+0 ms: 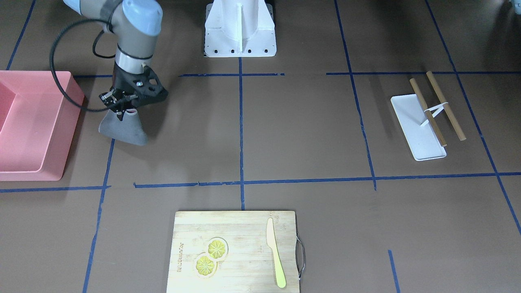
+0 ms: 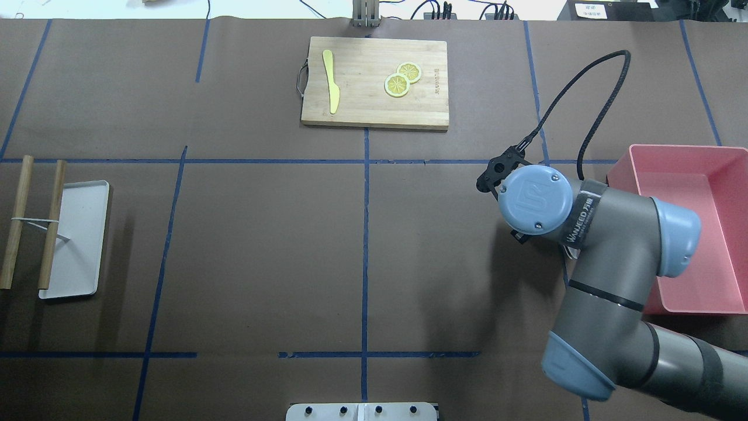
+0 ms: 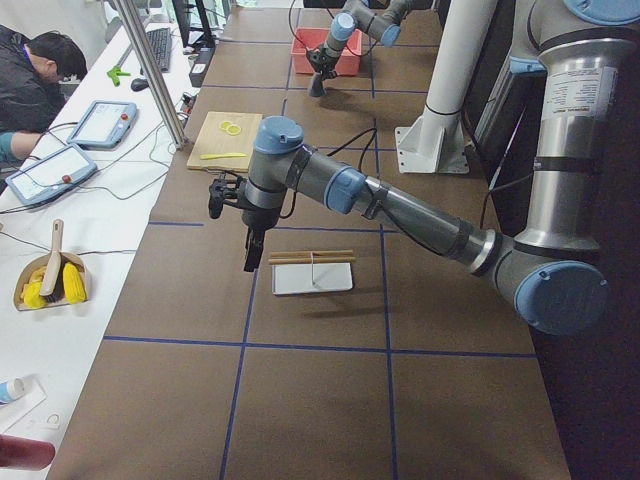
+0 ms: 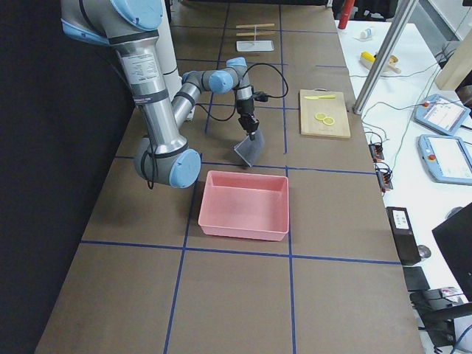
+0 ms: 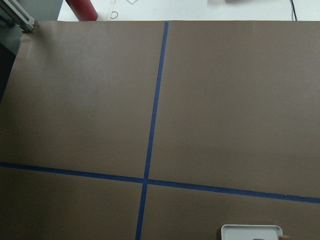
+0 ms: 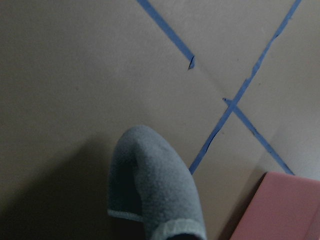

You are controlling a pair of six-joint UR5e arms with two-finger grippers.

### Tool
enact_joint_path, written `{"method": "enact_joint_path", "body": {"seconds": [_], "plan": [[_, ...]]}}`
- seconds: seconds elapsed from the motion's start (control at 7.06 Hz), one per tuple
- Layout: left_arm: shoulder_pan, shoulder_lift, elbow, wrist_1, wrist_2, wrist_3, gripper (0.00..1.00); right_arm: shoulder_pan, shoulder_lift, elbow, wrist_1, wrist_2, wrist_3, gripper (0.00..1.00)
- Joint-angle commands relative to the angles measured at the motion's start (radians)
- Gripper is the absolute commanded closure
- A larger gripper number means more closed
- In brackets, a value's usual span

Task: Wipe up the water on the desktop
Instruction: 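Lower the cloth onto the table with the right gripper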

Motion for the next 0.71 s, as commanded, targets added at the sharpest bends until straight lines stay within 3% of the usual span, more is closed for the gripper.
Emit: {"method": "enact_joint_path", "body": {"seconds": [0.0, 0.57], "plan": [[0.000, 0.002, 0.002, -0.001, -0.005, 0.001, 0.00, 0.015, 0.011, -0.112, 0.089, 0.085, -0.064, 1.00], [0.002, 0.003, 0.017, 0.001, -0.005, 0.001, 0.00, 0.014, 0.075, -0.146, 0.240, 0.291, -0.042, 1.00]]}}
